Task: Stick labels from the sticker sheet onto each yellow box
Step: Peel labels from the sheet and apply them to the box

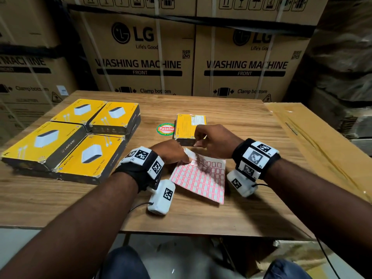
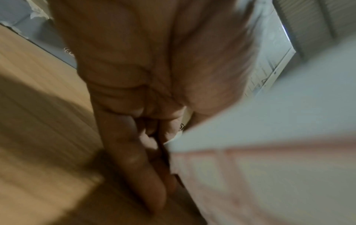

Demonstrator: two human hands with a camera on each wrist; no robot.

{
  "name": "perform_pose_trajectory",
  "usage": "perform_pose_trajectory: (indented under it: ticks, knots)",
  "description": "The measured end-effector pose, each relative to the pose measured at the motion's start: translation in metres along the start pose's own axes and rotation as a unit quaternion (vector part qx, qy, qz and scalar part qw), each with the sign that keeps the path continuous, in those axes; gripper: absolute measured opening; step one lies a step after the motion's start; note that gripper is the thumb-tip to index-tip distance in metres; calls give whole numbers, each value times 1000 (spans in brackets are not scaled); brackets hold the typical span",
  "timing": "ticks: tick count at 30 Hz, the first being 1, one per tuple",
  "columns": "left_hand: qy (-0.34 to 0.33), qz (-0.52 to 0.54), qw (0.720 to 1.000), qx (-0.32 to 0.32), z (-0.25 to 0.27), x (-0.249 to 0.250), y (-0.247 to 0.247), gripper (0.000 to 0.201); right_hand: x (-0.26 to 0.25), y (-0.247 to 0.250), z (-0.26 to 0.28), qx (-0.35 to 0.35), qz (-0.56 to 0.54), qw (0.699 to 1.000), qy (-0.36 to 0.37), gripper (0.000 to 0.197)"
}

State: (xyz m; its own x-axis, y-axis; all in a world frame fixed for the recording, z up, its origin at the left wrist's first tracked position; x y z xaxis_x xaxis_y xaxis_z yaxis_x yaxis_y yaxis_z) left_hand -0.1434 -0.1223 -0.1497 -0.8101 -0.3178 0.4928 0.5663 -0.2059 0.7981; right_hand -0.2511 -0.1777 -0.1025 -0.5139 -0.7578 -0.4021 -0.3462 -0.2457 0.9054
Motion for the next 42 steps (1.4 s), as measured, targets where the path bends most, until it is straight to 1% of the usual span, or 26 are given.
perform_pose_trajectory:
  ticks: [3, 6, 8, 10, 12, 14, 15, 16, 19, 21, 24, 26, 27, 29, 31, 33, 35, 36, 38, 42]
  knots:
    - [-10, 4, 1000, -1, -2, -3, 2, 26, 8, 4, 1, -13, 14, 1000, -22, 8]
    - [-15, 7, 1000, -3, -2, -5, 6, 18, 13, 5, -1, -36, 44, 998, -26, 13]
    - [-18, 18, 1000, -2, -1, -7, 8, 15, 15, 9, -3, -34, 50, 998, -26, 14]
    - [-13, 35, 999, 32, 1, -9, 18, 14, 18, 12, -7, -33, 70, 997, -25, 13]
    - [-12, 34, 994, 107, 0, -10, 35, 17, 24, 13, -11, -38, 82, 995, -43, 11]
    - [-12, 31, 983, 183, 0, -10, 52, 29, 29, 14, -17, -42, 79, 994, -65, 11]
    - [-6, 26, 980, 197, -2, -10, 56, 39, 30, 14, -19, -44, 69, 994, -73, 13]
    - [-1, 6, 981, 193, -5, -9, 55, 49, 31, 13, -21, -46, 53, 994, -78, 14]
    - [9, -53, 991, 124, -18, -4, 41, 74, 25, 7, -24, -56, 11, 996, -75, 14]
    - [8, -41, 994, 99, -25, -3, 36, 80, 19, 5, -24, -66, 5, 996, -66, 14]
    - [12, 37, 995, 97, -32, -10, 36, 79, 14, 5, -27, -79, -6, 995, -65, 12]
    - [0, 92, 990, 105, -32, -12, 37, 77, 12, 10, -28, -75, -39, 994, -69, 9]
    - [-12, 128, 985, 115, -31, -13, 39, 75, 11, 12, -29, -68, -64, 993, -75, 10]
    - [-38, 214, 965, 148, -29, -13, 44, 64, 9, 20, -29, -45, -124, 987, -89, 8]
    - [-56, 265, 942, 198, -24, -13, 52, 54, 6, 29, -28, -20, -155, 983, -93, 3]
    - [-66, 269, 930, 242, -22, -12, 60, 39, 3, 35, -29, -10, -156, 984, -84, 2]
    - [-74, 283, 924, 248, -20, -7, 64, 24, -1, 36, -30, -25, -144, 986, -79, 7]
    - [-77, 290, 923, 241, -19, -5, 63, 21, -2, 35, -32, -35, -132, 988, -77, 9]
    - [-79, 301, 922, 230, -23, -6, 62, 23, -4, 34, -32, -45, -98, 992, -73, 8]
    - [-87, 304, 911, 266, -20, -8, 66, 28, -9, 43, -32, -19, -57, 995, -77, 3]
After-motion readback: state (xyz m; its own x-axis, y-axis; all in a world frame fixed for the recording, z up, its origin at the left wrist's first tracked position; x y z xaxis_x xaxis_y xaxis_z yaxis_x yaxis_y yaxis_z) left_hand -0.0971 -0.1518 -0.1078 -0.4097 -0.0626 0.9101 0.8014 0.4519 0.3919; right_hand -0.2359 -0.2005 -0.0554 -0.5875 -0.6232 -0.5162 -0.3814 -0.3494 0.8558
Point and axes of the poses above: each hand's wrist, its own z-axis away from the middle knuckle, its own y-axis out of the back of the hand, x = y × z, the point moved 8 cm from there along -z, towards the middle knuckle
